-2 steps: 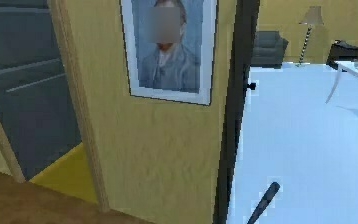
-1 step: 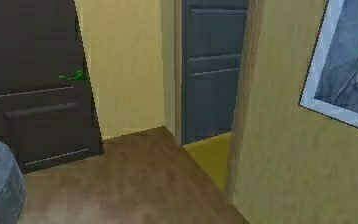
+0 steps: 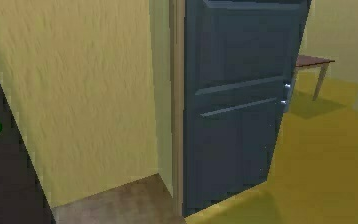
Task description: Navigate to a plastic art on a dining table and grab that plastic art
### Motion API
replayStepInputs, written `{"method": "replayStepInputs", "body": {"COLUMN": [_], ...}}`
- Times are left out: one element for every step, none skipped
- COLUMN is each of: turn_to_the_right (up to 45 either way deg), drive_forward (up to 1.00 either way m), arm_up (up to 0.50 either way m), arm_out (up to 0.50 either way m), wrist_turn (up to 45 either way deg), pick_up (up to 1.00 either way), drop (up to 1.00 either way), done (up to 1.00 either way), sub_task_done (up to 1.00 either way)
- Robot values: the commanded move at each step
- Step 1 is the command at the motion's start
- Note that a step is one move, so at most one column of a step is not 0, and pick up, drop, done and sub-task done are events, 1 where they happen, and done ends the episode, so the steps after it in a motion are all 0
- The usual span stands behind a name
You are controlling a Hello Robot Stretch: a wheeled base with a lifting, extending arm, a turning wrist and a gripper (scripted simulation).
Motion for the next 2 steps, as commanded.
{"method": "replayStepInputs", "body": {"turn_to_the_right": [-6.0, 0.0], "drive_forward": [0.0, 0.2], "arm_up": [0.0, 0.0], "arm_out": [0.0, 0.0], "wrist_turn": [0.0, 0.0], "pick_up": [0.0, 0.0], "drop": [0.0, 0.0], "done": [0.0, 0.0], "sub_task_done": [0.0, 0.0]}}
